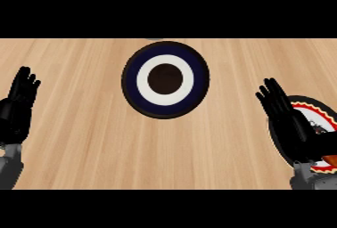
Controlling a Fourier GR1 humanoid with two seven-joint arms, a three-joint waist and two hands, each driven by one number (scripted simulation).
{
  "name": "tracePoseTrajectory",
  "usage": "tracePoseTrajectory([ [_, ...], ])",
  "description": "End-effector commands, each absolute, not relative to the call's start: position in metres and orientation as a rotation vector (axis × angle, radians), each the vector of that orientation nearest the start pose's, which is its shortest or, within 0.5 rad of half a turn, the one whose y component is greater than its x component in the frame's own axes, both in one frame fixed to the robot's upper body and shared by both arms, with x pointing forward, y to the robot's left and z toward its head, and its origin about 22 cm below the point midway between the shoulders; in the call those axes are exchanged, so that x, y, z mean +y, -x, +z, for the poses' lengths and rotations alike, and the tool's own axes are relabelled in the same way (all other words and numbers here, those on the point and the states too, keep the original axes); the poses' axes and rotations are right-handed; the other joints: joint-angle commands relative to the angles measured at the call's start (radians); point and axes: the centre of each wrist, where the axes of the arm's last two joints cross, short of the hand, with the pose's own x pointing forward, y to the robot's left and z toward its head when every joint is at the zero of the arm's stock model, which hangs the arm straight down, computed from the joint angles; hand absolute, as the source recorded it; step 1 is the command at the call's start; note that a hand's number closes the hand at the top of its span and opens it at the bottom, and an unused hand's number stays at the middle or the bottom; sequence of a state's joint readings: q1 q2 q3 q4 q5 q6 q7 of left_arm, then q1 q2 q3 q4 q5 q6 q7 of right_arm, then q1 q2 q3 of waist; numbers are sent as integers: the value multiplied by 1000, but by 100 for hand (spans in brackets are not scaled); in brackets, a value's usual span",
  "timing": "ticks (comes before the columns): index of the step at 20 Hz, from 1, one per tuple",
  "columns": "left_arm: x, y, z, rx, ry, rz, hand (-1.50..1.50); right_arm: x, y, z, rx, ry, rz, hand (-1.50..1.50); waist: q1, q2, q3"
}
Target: Pick the tomato from the plate and place it in the plate
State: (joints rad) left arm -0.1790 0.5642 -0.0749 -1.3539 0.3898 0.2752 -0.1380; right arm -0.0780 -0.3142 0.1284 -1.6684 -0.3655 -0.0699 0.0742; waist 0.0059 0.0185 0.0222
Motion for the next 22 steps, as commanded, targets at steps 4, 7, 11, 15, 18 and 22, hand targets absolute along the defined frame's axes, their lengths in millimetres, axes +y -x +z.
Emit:
tracePoseTrajectory([
  [4,305,-286,44,-1635,-341,-117,0,-296,-243,88,-1746,-466,188,-150,-32,-23,-19],
  [7,310,-284,34,-1578,-305,-134,0,-303,-256,178,-2001,-96,740,-150,-59,-73,-49],
  [11,287,-293,40,-1564,-255,-172,0,-353,-213,76,-1885,-96,640,-150,-57,-17,-16],
  [15,268,-302,51,-1576,-228,-189,0,-389,-187,29,-1900,-195,659,-150,-35,-18,-16],
  [18,263,-297,49,-1575,-228,-208,0,-404,-180,15,-2002,-36,737,-150,-19,-21,-19],
  [22,272,-298,42,-1557,-239,-205,0,-450,-164,28,-2135,150,720,-150,-21,-21,-21],
])
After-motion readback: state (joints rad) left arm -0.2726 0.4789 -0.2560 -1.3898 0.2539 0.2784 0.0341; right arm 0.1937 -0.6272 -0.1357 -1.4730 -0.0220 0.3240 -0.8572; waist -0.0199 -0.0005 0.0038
